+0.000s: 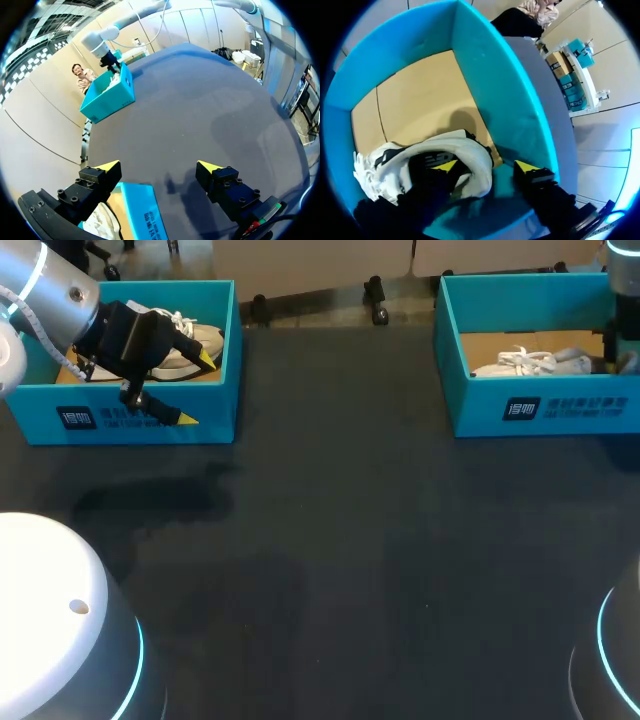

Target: Take the shoe out of the shoebox, open the shoe tongue, remove and reinsert the insole, then place the shoe into the shoebox

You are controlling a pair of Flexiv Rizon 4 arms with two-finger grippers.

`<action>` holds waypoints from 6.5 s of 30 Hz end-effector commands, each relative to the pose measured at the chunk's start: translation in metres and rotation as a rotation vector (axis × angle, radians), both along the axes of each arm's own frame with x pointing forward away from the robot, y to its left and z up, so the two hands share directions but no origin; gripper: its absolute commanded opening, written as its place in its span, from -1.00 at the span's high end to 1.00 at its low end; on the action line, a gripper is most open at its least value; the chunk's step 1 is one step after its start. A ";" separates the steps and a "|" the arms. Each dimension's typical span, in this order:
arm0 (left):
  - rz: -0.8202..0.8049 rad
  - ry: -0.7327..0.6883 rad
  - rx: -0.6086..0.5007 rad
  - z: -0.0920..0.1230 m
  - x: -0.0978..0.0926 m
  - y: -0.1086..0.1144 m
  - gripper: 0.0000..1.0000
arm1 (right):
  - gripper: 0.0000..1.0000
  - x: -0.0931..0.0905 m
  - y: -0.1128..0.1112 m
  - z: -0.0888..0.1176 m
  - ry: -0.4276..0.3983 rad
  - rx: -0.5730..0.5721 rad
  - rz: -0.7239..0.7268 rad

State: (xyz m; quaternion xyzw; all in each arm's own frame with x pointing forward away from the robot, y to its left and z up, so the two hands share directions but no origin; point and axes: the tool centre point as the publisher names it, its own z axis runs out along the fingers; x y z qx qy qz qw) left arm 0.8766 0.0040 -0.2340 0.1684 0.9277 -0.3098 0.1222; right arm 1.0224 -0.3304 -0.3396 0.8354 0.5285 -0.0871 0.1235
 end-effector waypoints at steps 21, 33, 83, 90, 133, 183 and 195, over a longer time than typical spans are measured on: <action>-0.001 0.001 0.004 0.000 0.000 0.000 -1.00 | -0.90 -0.053 0.099 0.099 -0.163 0.086 0.241; -0.001 0.001 0.004 0.000 0.000 0.000 -1.00 | -0.96 -0.103 0.148 0.109 -0.190 0.131 0.218; -0.747 -0.434 0.608 0.015 0.191 0.097 -1.00 | -1.00 -0.126 0.170 0.101 -0.168 0.172 0.210; -0.747 -0.434 0.608 0.015 0.191 0.097 -1.00 | -1.00 -0.126 0.170 0.101 -0.168 0.172 0.210; -1.064 -0.432 0.752 -0.014 0.306 0.265 -1.00 | -1.00 -0.126 0.170 0.101 -0.168 0.172 0.210; -1.219 -0.299 0.677 -0.113 0.320 0.271 -0.06 | -1.00 -0.126 0.170 0.101 -0.168 0.172 0.210; -1.212 -0.276 0.681 -0.122 0.322 0.284 0.00 | -1.00 -0.126 0.170 0.101 -0.168 0.172 0.210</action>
